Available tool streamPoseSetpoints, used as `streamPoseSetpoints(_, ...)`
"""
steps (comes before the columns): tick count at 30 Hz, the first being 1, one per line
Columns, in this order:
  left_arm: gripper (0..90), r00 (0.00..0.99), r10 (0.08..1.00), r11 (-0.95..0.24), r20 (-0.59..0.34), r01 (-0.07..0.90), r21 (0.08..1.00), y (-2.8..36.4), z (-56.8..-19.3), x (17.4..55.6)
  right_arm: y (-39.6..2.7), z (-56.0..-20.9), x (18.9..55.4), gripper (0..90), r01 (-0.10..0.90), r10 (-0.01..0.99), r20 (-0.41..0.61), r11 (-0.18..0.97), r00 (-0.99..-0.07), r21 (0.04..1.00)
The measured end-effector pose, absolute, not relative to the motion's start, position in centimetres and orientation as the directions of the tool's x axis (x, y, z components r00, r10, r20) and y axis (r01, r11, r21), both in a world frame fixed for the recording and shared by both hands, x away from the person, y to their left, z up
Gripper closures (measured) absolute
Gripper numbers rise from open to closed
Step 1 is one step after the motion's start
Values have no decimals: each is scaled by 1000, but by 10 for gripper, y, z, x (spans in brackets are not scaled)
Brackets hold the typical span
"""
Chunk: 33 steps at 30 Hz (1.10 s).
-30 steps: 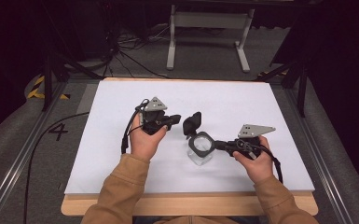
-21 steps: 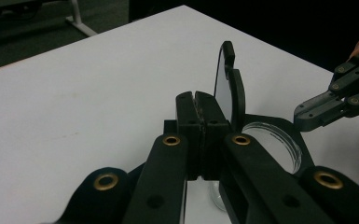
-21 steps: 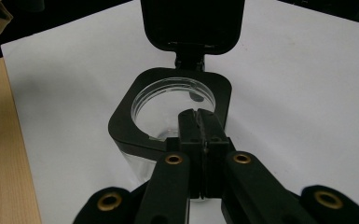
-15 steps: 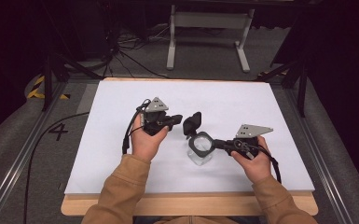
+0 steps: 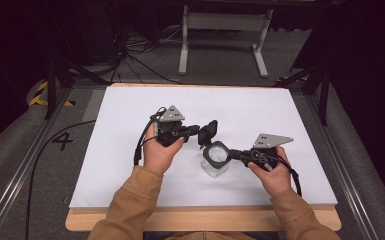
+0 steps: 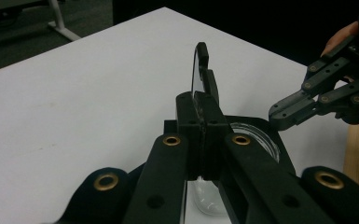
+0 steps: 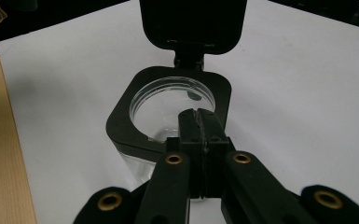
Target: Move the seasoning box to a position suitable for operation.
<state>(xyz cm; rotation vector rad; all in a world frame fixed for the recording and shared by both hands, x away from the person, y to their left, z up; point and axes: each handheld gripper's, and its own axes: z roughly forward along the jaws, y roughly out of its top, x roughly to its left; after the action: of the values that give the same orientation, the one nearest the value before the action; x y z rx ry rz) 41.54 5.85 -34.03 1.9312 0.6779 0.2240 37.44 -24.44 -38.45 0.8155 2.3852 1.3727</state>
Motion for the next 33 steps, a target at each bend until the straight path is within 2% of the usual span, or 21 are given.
streamPoseSetpoints(15, 898, 845, 519, -344, -128, 344, 874, 49, -340, 411, -244, -386, 374, 900, 327, 593, 40, 385, -804, 863)
streamPoseSetpoints(24, 894, 875, 466, -391, -133, 338, 856, 39, -341, 408, -243, -385, 372, 900, 333, 592, 43, 390, -805, 859)
streamPoseSetpoints(33, 886, 901, 411, -445, -137, 330, 833, 27, -342, 403, -277, -359, 365, 900, 328, 664, 24, 337, -747, 882)
